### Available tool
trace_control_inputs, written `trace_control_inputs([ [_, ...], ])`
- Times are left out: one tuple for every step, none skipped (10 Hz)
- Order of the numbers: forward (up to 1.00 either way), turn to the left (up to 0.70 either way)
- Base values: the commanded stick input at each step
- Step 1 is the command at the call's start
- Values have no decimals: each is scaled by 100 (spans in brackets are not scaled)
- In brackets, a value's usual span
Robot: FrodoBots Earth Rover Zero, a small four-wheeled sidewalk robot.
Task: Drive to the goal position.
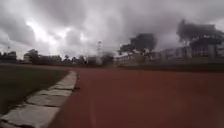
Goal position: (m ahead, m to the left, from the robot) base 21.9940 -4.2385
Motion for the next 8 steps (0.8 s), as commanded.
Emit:
trace_control_inputs([
  [70,0],
  [70,0],
  [70,0],
  [70,0],
  [70,0],
  [70,0],
  [70,0],
  [70,0],
])
